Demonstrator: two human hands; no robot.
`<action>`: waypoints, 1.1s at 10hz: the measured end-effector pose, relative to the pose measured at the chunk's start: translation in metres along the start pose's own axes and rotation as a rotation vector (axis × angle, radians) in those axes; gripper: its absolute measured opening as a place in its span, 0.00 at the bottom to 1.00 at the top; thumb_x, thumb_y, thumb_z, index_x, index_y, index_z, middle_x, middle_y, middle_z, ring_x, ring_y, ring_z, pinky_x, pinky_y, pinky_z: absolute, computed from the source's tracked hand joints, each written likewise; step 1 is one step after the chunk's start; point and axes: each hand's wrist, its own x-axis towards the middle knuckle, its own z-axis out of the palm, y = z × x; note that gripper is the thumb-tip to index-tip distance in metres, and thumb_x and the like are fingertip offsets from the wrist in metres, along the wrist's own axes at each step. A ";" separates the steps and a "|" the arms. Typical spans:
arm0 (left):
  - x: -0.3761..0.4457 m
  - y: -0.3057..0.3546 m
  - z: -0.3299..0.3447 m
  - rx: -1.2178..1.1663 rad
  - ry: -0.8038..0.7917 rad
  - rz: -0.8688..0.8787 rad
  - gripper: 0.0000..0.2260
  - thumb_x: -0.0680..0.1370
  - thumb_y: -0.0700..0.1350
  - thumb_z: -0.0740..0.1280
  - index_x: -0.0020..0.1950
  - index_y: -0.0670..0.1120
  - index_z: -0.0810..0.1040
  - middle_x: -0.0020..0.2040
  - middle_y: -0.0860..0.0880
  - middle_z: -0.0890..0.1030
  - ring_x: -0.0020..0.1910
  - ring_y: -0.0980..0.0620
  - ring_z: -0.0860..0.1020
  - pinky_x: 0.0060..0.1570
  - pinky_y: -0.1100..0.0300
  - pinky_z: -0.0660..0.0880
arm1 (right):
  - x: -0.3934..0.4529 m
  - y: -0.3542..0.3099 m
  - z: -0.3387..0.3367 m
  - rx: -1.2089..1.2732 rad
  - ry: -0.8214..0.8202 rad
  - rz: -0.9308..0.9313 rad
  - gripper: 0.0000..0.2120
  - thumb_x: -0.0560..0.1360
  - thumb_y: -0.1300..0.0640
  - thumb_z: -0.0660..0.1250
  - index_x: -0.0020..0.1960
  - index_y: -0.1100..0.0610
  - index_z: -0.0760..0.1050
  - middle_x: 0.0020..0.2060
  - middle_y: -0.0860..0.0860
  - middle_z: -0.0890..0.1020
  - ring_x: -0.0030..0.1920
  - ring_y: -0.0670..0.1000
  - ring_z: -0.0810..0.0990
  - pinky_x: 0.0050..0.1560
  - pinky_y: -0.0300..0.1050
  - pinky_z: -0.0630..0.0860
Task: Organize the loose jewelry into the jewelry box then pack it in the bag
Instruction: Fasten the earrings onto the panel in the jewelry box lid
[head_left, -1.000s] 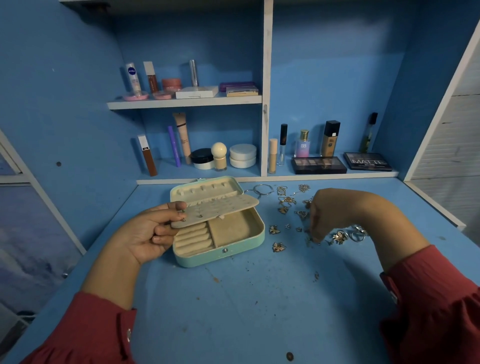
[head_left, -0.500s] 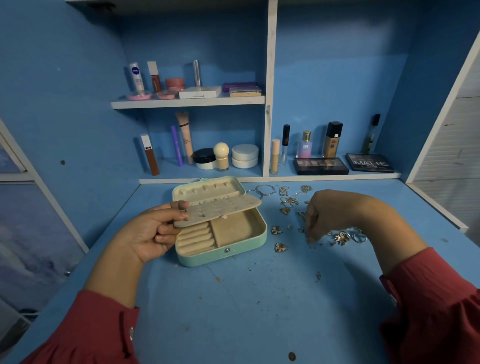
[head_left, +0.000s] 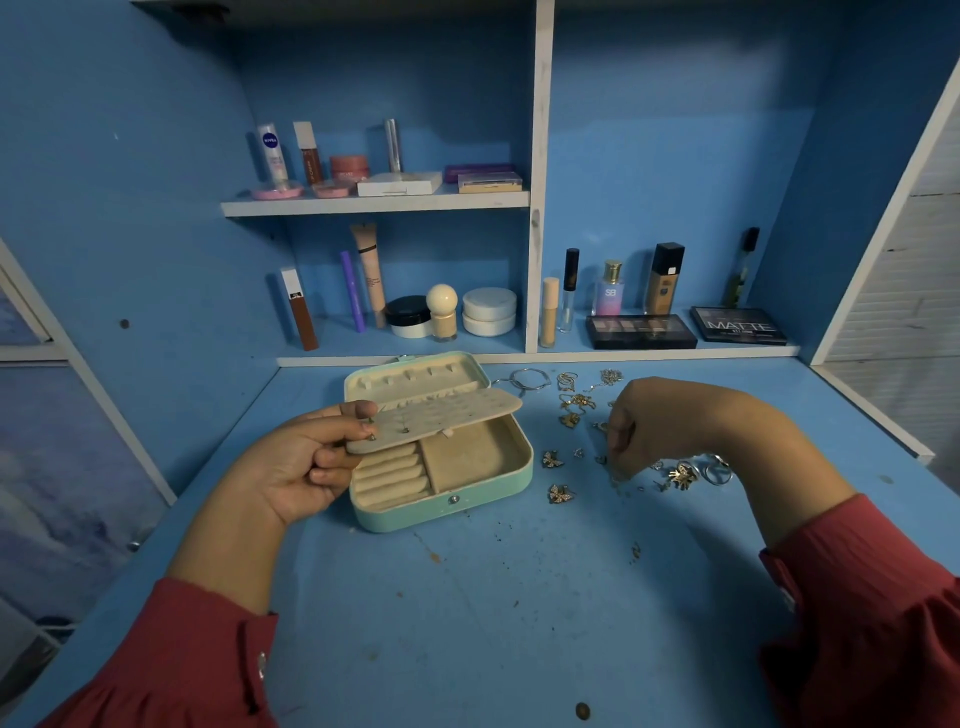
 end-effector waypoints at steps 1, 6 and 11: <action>0.000 0.000 0.000 -0.003 -0.007 -0.002 0.09 0.67 0.32 0.63 0.43 0.44 0.74 0.24 0.52 0.70 0.14 0.61 0.60 0.13 0.72 0.55 | -0.001 -0.002 0.001 0.035 -0.016 -0.011 0.05 0.65 0.53 0.78 0.36 0.45 0.82 0.33 0.39 0.83 0.35 0.38 0.79 0.42 0.36 0.76; 0.002 0.000 -0.003 -0.042 -0.072 -0.008 0.17 0.53 0.34 0.79 0.38 0.44 0.80 0.24 0.52 0.70 0.14 0.61 0.61 0.12 0.72 0.56 | 0.002 -0.017 0.007 -0.105 0.001 -0.003 0.02 0.68 0.53 0.72 0.40 0.50 0.81 0.37 0.45 0.82 0.34 0.44 0.76 0.38 0.40 0.74; -0.001 0.000 0.001 0.002 0.007 -0.007 0.09 0.66 0.33 0.63 0.43 0.44 0.75 0.24 0.52 0.70 0.14 0.61 0.60 0.13 0.71 0.55 | 0.003 -0.019 0.011 -0.160 0.028 -0.045 0.02 0.69 0.53 0.69 0.38 0.48 0.77 0.33 0.44 0.79 0.33 0.43 0.75 0.35 0.38 0.72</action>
